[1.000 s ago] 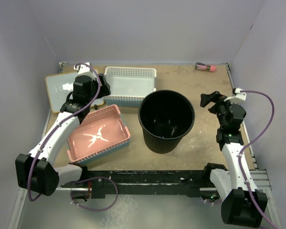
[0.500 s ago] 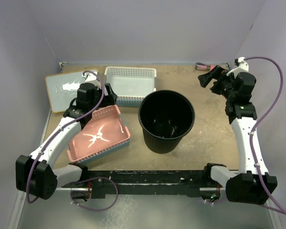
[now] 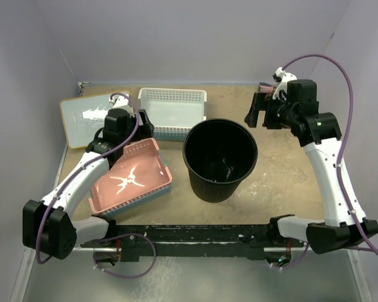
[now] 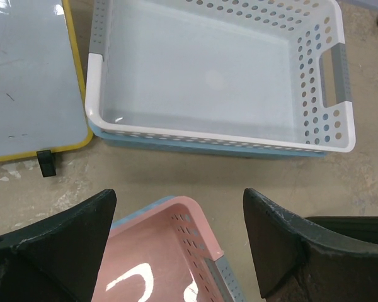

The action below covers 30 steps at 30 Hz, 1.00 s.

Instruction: Turn the large container upside down

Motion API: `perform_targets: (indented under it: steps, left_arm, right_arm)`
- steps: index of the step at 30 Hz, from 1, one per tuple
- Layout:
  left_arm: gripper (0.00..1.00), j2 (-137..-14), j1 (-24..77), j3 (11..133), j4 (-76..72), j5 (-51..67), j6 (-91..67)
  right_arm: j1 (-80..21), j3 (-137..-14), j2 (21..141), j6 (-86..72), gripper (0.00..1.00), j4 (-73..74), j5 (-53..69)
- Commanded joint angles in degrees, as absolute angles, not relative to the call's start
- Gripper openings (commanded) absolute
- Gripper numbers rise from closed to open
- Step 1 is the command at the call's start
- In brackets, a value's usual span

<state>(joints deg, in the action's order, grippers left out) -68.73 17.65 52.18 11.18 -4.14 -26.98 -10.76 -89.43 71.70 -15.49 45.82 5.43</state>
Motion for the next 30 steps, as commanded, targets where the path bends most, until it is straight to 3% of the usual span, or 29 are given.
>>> perform_targets:
  steps: [1,6,14,18,23,30]
  left_arm:
    - [0.79,-70.79,17.8,55.62,8.3,-5.29,-26.81]
    - [0.79,-73.04,17.73,57.09,7.66,-4.83,-27.02]
    - [0.79,-72.86,17.83,56.8,7.27,-5.23,-27.72]
    - [0.79,-72.92,17.76,56.83,7.25,-5.43,-27.85]
    - [0.79,-73.03,17.76,56.81,6.95,-5.47,-27.72]
    - [0.79,-73.34,17.72,56.79,6.77,-5.82,-26.95]
  right_arm:
    - [-10.9,-90.89,69.42,-10.76,0.95,60.05,3.88]
    - [-10.99,-86.78,67.85,-9.69,0.83,60.88,8.17]
    - [-11.29,-84.07,68.59,-9.89,0.47,59.18,10.99]
    - [-12.23,-83.31,69.29,-11.26,0.33,57.27,13.44]
    - [-12.48,-84.63,69.7,-12.99,0.0,57.52,2.58]
    - [-12.44,-88.3,70.12,-16.22,0.0,58.78,-22.6]
